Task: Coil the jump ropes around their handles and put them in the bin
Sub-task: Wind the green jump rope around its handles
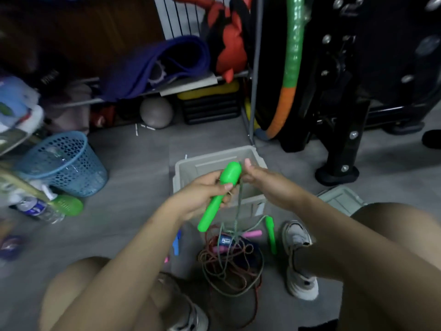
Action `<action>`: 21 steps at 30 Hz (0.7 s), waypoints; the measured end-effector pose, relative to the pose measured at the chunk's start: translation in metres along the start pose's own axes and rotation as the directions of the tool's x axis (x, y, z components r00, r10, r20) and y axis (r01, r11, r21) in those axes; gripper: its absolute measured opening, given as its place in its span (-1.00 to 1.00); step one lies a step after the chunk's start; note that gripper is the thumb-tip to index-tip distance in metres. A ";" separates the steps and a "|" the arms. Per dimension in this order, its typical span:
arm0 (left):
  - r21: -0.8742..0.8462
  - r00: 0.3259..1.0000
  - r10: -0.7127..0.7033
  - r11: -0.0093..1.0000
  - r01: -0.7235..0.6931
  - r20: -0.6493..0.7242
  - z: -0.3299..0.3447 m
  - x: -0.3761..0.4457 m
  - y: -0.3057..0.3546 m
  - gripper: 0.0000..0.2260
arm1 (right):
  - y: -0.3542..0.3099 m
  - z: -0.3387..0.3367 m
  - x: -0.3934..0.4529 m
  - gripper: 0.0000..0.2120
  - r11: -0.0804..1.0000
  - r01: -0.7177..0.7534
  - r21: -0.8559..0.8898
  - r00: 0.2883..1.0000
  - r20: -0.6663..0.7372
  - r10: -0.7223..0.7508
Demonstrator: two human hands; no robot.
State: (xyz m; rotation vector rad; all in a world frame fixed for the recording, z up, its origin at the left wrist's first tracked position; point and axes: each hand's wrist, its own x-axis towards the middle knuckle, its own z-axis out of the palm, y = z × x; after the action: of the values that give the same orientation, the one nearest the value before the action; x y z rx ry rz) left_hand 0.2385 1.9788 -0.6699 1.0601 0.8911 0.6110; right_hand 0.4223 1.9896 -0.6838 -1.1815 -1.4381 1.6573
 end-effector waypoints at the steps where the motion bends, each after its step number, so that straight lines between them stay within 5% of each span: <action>1: -0.101 1.000 0.008 0.995 -0.009 -0.013 -0.004 -0.005 0.008 -0.77 | -0.010 0.000 -0.002 -0.50 1.000 -0.014 -0.015 0.999 0.049 0.015; 6: -0.348 0.953 0.066 0.922 -0.172 -0.296 -0.024 -0.016 0.035 -0.79 | -0.037 -0.018 -0.009 -0.70 0.949 0.002 -0.317 0.985 0.162 0.053; 10: -0.354 0.880 0.045 0.905 -0.237 -0.474 -0.038 -0.018 0.039 -0.86 | -0.036 -0.031 -0.006 -0.72 0.849 0.027 -0.527 0.989 0.137 0.054; 16: -0.367 0.815 -0.003 0.894 -0.258 -0.580 -0.033 -0.020 0.047 -0.79 | -0.043 -0.016 0.002 -0.76 0.990 0.135 0.027 0.978 -0.161 -0.129; 19: -0.480 0.861 -0.055 0.848 -0.227 -0.505 -0.023 -0.017 0.042 -0.81 | -0.041 -0.006 0.009 -0.79 0.979 0.204 -0.005 0.947 -0.253 -0.199; 21: -0.411 0.863 -0.026 0.886 -0.213 -0.505 -0.013 -0.012 0.036 -0.84 | -0.034 0.003 0.013 -0.89 0.965 0.249 -0.088 0.927 -0.266 -0.263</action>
State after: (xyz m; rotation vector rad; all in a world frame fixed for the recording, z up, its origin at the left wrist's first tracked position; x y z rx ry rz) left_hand 0.2207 1.9895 -0.6361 0.5169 1.0723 1.1554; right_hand 0.4116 2.0065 -0.6536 -1.1467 -1.3977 1.2308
